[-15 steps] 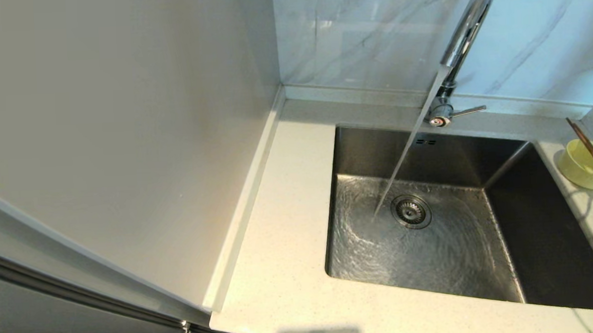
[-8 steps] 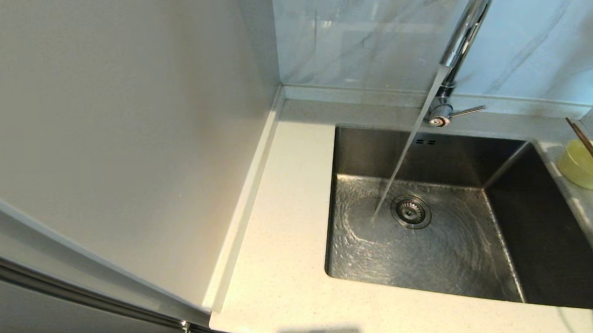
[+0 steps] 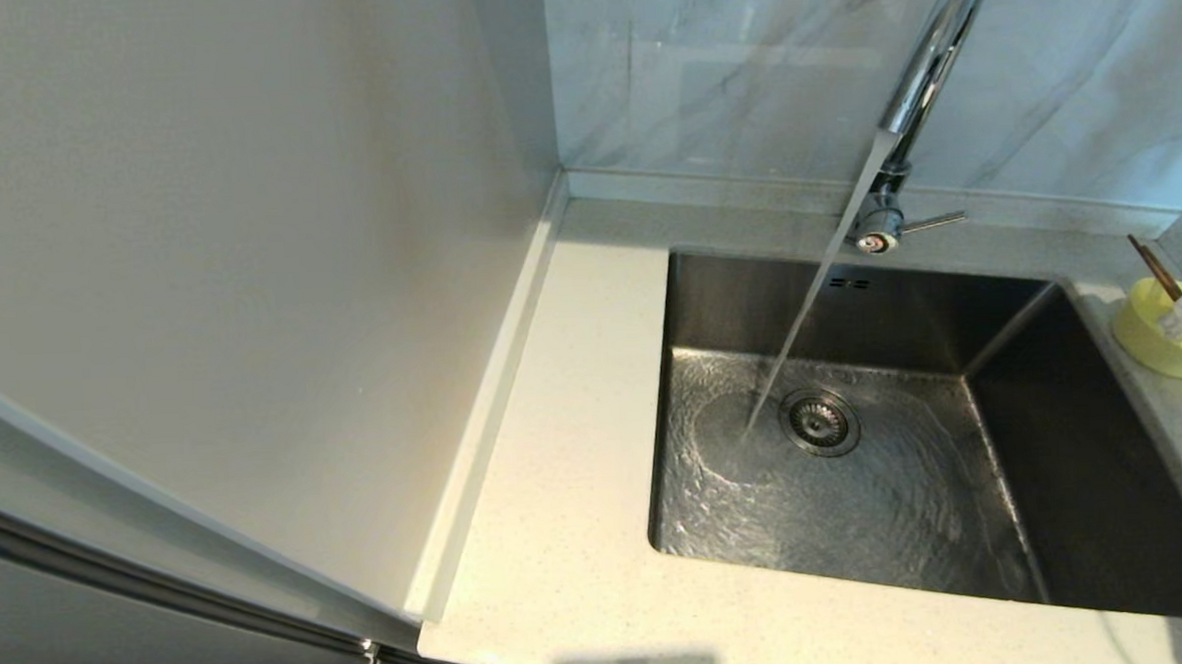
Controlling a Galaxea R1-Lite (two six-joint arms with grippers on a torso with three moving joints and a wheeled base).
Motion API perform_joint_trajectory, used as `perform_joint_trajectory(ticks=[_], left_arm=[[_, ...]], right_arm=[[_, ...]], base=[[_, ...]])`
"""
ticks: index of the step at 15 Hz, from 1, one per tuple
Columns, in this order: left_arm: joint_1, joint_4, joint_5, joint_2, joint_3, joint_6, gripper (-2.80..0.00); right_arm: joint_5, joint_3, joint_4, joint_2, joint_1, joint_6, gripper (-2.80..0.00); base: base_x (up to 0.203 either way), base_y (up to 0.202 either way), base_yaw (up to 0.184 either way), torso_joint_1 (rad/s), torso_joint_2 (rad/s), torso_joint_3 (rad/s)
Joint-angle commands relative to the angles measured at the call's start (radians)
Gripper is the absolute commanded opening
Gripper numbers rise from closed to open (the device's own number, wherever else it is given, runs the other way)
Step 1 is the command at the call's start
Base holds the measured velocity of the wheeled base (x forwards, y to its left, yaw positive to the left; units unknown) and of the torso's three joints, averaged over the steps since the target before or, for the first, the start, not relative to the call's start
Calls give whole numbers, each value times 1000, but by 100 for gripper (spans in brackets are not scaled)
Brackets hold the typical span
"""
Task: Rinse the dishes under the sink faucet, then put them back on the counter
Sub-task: Pick up the chopsticks
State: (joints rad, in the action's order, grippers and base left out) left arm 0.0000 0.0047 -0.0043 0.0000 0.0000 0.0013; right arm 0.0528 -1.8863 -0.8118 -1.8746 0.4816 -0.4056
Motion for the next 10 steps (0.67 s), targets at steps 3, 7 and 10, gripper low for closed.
perform_joint_trajectory(ticks=[3, 7, 10], left_arm=[[0, 0, 0, 0, 0, 0, -280], [0, 0, 0, 0, 0, 0, -280], [0, 0, 0, 0, 0, 0, -280]], right_arm=[[1, -9, -15, -22, -56, 189, 0], [-88, -7, -15, -26, -66, 271, 0], [-134, -10, -43, -21, -57, 265, 0]], base=[[0, 0, 0, 0, 0, 0], [0, 0, 0, 0, 0, 0], [0, 0, 0, 0, 0, 0]])
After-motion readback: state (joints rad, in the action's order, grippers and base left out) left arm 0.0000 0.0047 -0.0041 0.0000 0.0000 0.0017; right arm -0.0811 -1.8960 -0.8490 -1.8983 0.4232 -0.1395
